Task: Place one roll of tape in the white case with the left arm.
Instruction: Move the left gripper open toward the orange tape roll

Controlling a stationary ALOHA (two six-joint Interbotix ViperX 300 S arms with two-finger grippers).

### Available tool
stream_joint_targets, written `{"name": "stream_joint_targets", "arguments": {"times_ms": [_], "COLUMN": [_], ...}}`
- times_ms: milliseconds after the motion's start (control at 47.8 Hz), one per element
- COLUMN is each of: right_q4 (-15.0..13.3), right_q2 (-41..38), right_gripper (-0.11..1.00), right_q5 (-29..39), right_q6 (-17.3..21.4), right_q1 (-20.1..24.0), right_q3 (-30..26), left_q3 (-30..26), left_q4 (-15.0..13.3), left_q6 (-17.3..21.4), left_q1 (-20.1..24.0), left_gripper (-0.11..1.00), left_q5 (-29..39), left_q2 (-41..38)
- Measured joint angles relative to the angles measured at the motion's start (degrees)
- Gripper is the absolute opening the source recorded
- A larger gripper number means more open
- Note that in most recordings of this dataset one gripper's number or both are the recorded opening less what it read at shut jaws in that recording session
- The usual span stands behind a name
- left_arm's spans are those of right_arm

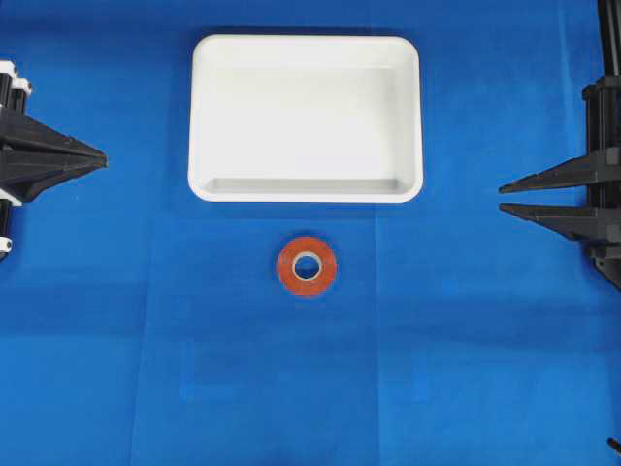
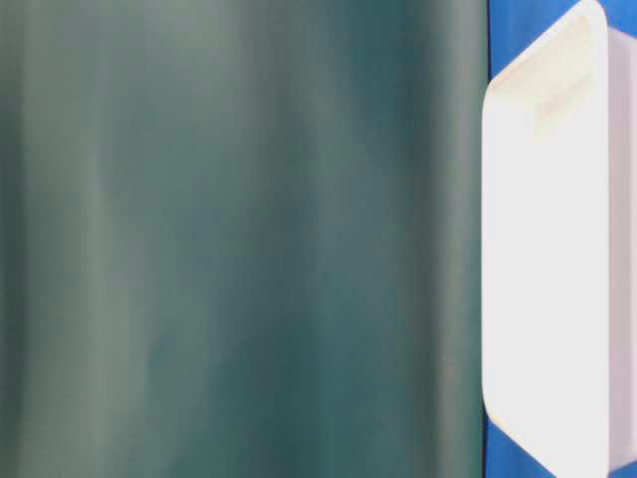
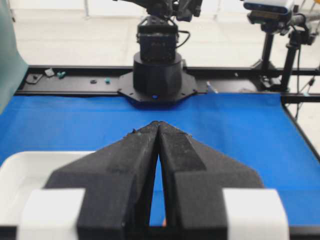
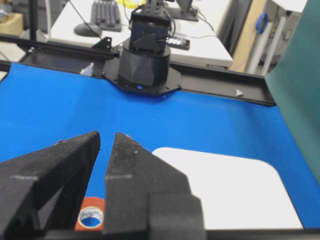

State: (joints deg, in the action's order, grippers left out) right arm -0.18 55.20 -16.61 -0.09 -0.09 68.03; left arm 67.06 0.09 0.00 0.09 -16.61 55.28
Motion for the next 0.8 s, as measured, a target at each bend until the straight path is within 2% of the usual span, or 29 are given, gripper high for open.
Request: {"name": "stream_joint_targets", "arguments": {"times_ms": [209, 356, 670, 711, 795], "right_q4": [0.0, 0.0, -0.1, 0.0, -0.1], "right_q2": [-0.5, -1.0, -2.4, -2.5, -2.9], "right_gripper": [-0.11, -0.11, -0.11, -0.11, -0.11], "right_q5": [0.0, -0.1, -0.1, 0.0, -0.1], "right_q6": [-0.2, -0.2, -0.2, -0.2, -0.2], "right_q1": [-0.2, -0.4, -1.1, -1.2, -1.5], "right_q3": [-0.9, -1.1, -1.1, -1.1, -1.1], "left_q3": [-0.1, -0.5, -3.4, -4.3, -6.0], "left_q4": [1.4, 1.5, 1.5, 1.5, 1.6], "left_q6": [-0.8, -0.8, -1.3, -1.6, -1.6], "left_q1": [-1.0, -4.0, -5.6, -6.3, -7.2], "left_gripper": [0.00, 0.00, 0.01, 0.05, 0.22], "left_q5": [0.6, -1.3, -9.1, -10.0, -11.1], "left_q2": [-0.5, -3.0, -15.0, -17.4, -21.0]}}
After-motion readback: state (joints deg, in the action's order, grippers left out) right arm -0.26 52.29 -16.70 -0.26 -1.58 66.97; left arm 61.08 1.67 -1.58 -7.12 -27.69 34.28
